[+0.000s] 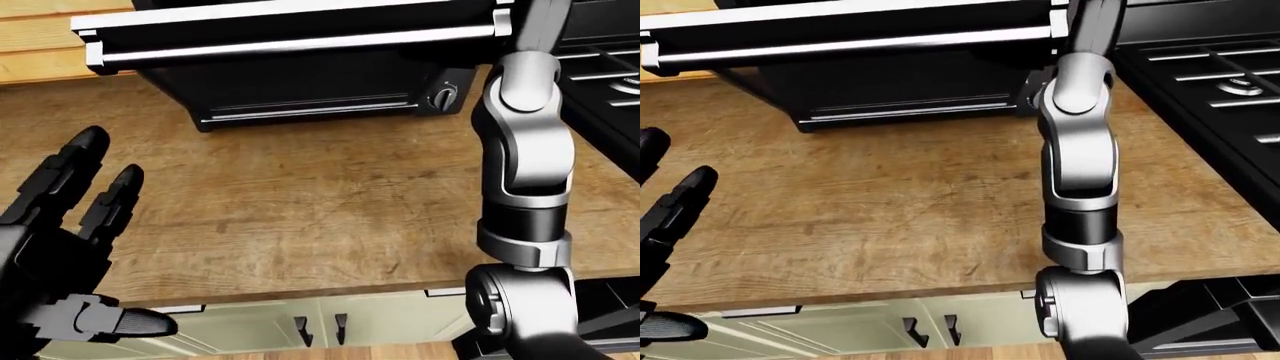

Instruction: Close the toaster oven door.

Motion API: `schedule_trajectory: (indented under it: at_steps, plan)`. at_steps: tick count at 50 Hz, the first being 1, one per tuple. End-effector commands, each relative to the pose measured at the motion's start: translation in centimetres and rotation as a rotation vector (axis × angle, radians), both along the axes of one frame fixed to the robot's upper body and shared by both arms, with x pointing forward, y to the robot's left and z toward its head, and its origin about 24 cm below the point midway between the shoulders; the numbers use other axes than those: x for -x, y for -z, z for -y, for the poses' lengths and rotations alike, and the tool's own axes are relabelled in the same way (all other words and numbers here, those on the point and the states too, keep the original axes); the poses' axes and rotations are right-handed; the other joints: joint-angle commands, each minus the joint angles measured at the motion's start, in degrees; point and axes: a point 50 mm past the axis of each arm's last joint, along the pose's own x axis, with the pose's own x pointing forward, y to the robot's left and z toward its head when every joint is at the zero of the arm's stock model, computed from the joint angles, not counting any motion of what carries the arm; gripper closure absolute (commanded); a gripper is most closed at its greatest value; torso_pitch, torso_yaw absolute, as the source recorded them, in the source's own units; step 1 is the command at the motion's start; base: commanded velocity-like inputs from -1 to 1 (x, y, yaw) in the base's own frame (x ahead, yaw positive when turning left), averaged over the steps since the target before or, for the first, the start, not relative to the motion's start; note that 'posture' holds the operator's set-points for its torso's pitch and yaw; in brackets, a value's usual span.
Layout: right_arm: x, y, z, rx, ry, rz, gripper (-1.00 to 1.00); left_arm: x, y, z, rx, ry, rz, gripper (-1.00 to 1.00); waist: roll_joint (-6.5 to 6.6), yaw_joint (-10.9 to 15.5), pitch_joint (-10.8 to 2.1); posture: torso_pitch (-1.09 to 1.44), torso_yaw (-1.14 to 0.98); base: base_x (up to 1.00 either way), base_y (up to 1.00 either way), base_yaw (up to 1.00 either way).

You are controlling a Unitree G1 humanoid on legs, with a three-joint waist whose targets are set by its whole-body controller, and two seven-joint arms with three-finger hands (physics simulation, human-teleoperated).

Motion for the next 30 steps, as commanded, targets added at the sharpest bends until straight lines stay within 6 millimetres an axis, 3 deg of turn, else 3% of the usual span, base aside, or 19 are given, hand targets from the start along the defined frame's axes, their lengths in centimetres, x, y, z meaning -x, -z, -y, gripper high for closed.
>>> schedule_trajectory:
  at_steps: [1, 10, 30]
  plan:
    - [0.9, -2.1, -0.6, 0.014, -0.020, 0.098, -1.00, 0.2, -0.9, 0.3, -0.022, 0.008, 0.057, -1.00, -0.17, 0.3, -1.21, 0.00, 0.00, 0.00, 0.00, 0.00]
    - [0.8, -2.2, -0.8, 0.015, -0.024, 0.099, -1.00, -0.8, -1.3, 1.1, -0.050, 0.061, 0.071, -1.00, -0.22, 0.5, -1.23, 0.00, 0.00, 0.00, 0.00, 0.00]
    - [1.0, -2.2, -0.9, 0.014, -0.027, 0.101, -1.00, -3.4, -2.3, 0.9, -0.095, 0.090, 0.102, -1.00, -0.49, 0.6, -1.43, 0.00, 0.00, 0.00, 0.00, 0.00]
